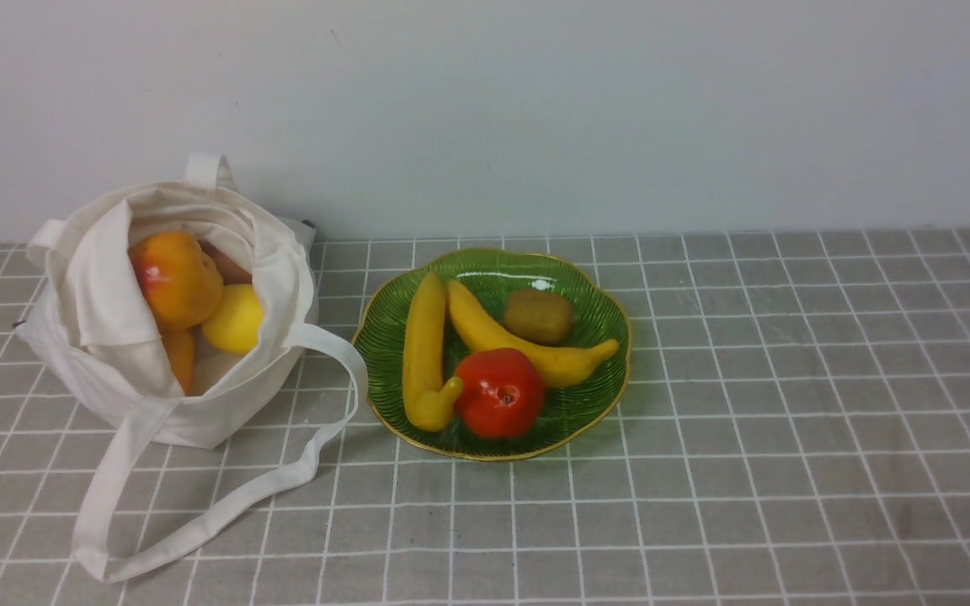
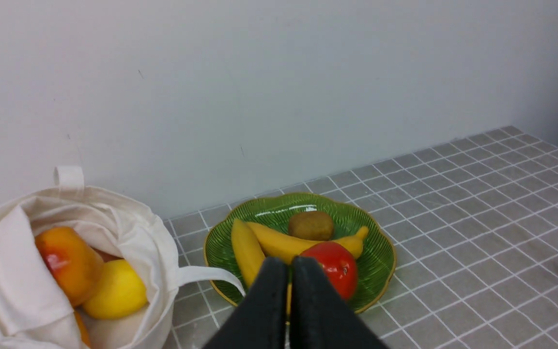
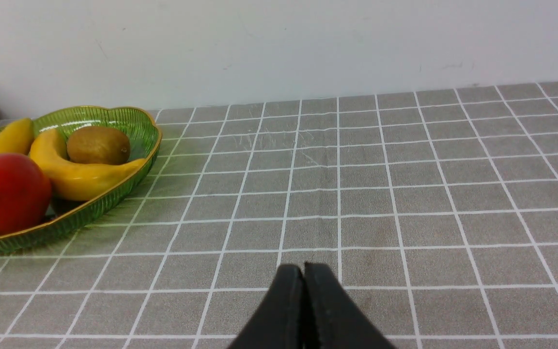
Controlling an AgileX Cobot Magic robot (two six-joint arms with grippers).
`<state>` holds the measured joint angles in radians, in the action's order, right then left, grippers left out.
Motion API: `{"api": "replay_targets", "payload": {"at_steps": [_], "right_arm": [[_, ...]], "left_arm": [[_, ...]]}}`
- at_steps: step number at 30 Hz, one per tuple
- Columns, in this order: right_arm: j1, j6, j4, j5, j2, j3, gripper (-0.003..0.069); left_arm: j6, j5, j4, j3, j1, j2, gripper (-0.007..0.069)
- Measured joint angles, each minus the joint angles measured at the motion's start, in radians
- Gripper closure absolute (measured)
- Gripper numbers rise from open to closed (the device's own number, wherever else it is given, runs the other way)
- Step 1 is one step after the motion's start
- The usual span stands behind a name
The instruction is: Take the fruit out of the bag on the grey coffee tablecloth and place them on the plate.
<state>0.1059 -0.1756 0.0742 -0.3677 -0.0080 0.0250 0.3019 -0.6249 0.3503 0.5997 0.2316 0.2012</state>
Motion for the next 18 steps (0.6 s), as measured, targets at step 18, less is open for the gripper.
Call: {"api": "replay_targets", "payload": {"at_steps": [18], "right_arm": [[0.0, 0.0, 0.0, -0.001, 0.0, 0.0, 0.0671]], "left_arm": [[-0.267, 0.143, -0.319, -0.351, -0.139, -0.207, 0.0632]]}}
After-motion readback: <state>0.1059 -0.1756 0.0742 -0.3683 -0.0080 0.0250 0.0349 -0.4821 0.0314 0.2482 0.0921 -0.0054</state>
